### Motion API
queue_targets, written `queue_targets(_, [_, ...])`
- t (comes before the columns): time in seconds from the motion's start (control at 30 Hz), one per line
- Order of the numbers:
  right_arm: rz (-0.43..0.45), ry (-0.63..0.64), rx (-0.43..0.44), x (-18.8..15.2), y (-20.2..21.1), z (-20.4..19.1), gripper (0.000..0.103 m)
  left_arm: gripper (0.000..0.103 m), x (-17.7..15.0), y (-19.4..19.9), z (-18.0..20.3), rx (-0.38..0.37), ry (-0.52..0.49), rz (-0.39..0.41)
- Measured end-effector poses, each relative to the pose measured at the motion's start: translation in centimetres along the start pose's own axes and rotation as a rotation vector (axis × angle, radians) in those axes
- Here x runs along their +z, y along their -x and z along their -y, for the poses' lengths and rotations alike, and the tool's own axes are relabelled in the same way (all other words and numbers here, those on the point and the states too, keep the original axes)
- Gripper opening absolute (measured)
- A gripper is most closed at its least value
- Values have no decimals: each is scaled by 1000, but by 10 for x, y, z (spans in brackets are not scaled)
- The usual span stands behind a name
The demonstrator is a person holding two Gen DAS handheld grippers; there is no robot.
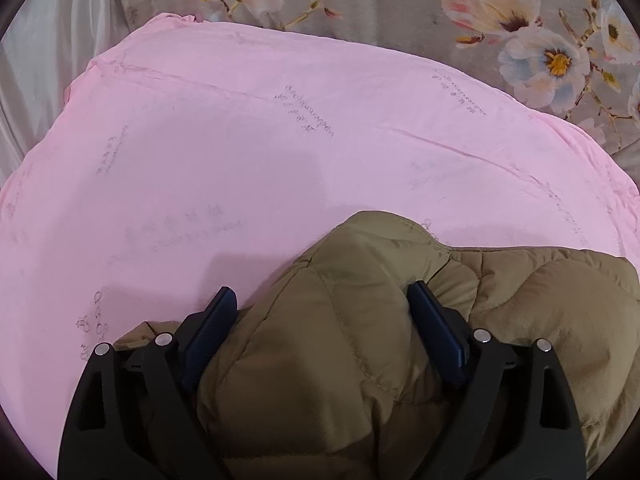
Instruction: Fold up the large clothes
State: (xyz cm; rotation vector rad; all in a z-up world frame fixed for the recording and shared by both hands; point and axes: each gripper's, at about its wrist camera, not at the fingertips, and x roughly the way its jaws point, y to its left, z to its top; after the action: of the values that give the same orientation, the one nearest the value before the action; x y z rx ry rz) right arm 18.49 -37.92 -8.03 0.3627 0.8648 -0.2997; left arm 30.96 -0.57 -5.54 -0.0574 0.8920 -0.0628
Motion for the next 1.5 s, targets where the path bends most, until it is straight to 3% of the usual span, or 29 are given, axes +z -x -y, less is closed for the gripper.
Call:
queue_targets(0.27, [20,-13,-2,2,6,2,2,86,3,5,0,32,1,-5])
queue_targets(0.3, [37,-7,-28,2,15,0,4,85,3,12,1,55,-5,0])
queue_targets(0.33, [68,5,-29,1,29,-5,14,81,3,25,3,73,-13,10])
queue_targets(0.47, [199,70,75,-1,88,-43,14,80,6,81,25,-25,-8,87])
queue_targets(0.53, [185,115,131,1,95,-69,14,80,8,93,46,-72,-31,92])
queue_targets(0.6, [166,138,178,0,90,-89,14,80,8,95,70,-98,-62,88])
queue_targets(0.7, [120,159,179,-5,70,-108,14,80,-2,78,96,-57,-94,58])
queue_targets(0.8, [68,147,185,-12,49,-110,14,80,-12,54,102,-36,-90,14])
queue_targets(0.93, [27,102,220,-15,30,-100,10,83,-19,42,104,-10,-97,27])
queue_targets(1.17, [34,134,184,-32,19,-105,8,84,-34,37,114,66,-145,94])
queue_targets(1.5, [21,148,153,-35,12,-107,8,84,-38,29,120,106,-176,97])
